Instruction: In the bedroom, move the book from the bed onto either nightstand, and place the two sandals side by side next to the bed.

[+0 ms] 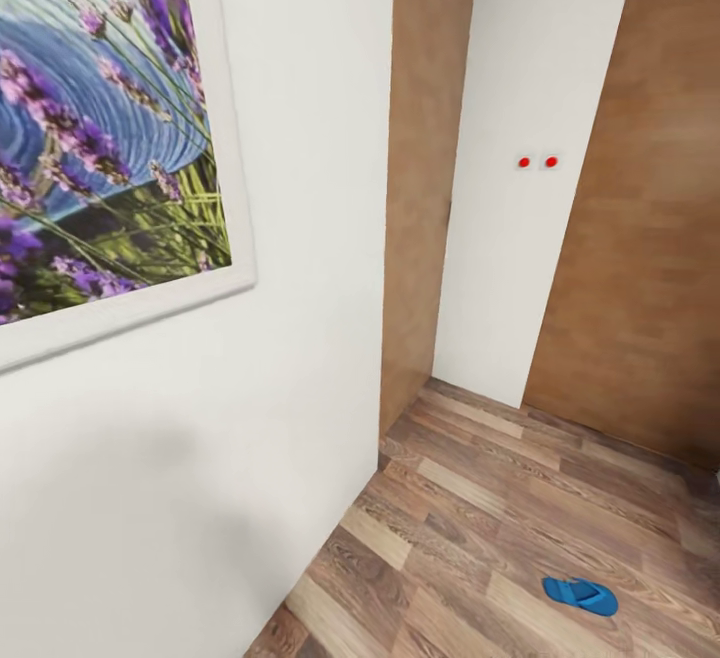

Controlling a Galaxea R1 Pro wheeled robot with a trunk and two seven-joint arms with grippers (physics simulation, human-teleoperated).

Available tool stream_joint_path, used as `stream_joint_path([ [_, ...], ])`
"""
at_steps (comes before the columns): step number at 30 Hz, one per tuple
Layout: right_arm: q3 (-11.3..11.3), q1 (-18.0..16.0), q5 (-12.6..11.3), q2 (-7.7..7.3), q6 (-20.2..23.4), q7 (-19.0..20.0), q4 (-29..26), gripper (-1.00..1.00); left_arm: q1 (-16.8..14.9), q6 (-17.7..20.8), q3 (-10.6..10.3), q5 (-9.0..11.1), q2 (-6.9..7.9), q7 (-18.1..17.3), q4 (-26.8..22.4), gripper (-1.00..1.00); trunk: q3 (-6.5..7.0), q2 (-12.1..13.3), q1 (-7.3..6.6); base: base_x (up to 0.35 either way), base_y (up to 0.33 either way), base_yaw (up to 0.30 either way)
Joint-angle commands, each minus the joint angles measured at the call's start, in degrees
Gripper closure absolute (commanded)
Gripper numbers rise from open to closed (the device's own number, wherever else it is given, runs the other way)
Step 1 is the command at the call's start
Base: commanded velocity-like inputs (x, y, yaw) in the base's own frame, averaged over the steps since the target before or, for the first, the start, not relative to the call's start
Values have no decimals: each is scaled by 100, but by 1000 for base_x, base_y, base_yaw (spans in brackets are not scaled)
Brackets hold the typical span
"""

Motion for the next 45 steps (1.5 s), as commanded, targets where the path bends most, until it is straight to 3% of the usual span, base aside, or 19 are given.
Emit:
stream_joint_path([
  [1, 1, -2, 2, 0, -22, 2, 4, -100, -1, -21, -5, -4, 2, -17, 4, -100, -4, -2, 1, 105, 95, -295],
  [45, 1, -2, 10, 0, -24, 2, 4, -100, 1, -42, -13, -4, 2, 9, 4, -100, -4, -2, 1, 31, 36, -295],
])
